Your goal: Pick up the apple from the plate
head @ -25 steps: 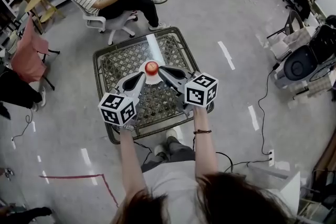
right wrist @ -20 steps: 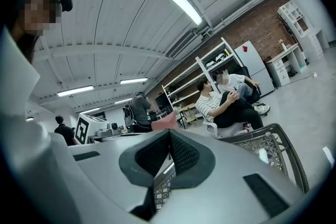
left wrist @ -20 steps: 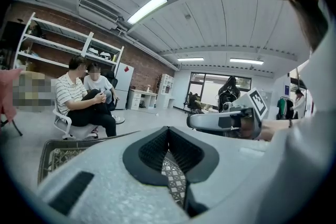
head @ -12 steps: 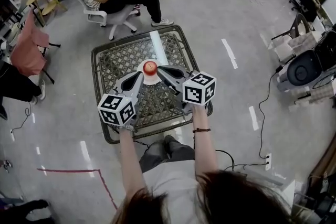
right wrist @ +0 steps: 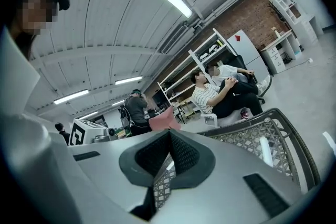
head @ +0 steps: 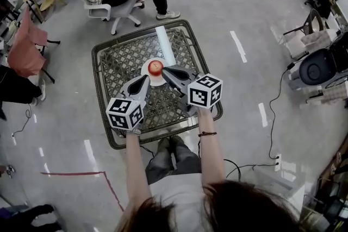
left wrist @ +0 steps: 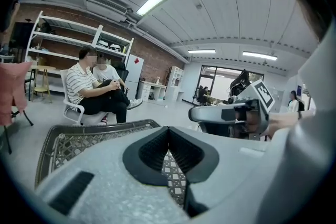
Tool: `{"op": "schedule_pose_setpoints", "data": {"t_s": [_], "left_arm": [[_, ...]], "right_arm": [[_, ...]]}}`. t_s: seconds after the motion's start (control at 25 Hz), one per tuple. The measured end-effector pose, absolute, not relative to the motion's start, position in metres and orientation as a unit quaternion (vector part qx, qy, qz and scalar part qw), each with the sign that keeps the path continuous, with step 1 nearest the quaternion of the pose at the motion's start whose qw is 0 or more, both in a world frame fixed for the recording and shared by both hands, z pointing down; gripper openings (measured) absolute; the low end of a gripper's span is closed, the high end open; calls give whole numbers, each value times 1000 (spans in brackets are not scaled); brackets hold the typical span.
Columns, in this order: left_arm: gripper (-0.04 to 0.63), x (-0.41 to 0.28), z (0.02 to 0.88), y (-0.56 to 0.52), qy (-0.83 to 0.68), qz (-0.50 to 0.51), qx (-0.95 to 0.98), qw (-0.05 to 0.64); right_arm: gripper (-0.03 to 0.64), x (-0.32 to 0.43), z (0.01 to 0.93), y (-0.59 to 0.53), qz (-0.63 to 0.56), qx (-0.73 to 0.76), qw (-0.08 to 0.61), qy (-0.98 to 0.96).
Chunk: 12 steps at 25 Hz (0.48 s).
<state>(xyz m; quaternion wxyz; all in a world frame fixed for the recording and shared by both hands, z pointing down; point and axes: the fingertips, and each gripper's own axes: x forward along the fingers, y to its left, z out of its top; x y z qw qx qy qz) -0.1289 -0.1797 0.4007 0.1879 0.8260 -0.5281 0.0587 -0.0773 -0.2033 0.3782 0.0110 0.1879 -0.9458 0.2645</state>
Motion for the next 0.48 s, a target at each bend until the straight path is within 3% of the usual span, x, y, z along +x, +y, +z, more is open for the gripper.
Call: {"op": "schedule_pose_setpoints", "data": {"t_s": [0.48], "left_arm": [[11, -131, 441, -202, -516, 84, 826, 211]], "right_arm": [[9, -79, 425, -230, 280, 194, 45, -939]]}}
